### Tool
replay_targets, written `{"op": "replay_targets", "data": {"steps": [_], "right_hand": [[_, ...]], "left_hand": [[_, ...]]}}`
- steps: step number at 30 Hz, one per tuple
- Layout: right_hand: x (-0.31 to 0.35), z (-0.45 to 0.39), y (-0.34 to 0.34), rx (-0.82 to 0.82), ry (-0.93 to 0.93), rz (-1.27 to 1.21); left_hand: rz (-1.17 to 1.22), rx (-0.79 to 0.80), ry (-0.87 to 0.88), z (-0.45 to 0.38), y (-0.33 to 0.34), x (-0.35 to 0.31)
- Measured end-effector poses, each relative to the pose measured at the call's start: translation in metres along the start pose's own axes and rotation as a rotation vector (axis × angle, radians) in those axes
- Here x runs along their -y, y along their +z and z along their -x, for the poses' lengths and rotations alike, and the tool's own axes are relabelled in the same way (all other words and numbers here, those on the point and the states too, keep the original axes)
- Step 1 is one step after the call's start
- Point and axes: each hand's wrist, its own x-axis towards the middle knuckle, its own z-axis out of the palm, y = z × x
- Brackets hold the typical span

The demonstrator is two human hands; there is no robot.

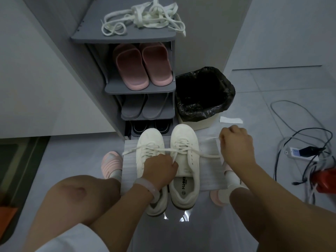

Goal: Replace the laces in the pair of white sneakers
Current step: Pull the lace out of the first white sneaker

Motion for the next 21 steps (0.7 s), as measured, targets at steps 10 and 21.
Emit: {"op": "replay_targets", "data": {"steps": [10,21], "right_hand": [[0.039,0.025,0.011,0.301,-0.181,-0.224],[0.051,0.042,0.031,0.417,-0.176,-0.204]], "left_hand": [[0.305,-0.254,0.250,-0.022,-0.033,0.001],[0.499,-0.110,0.177,-0.024,-0.019,0.000]]}}
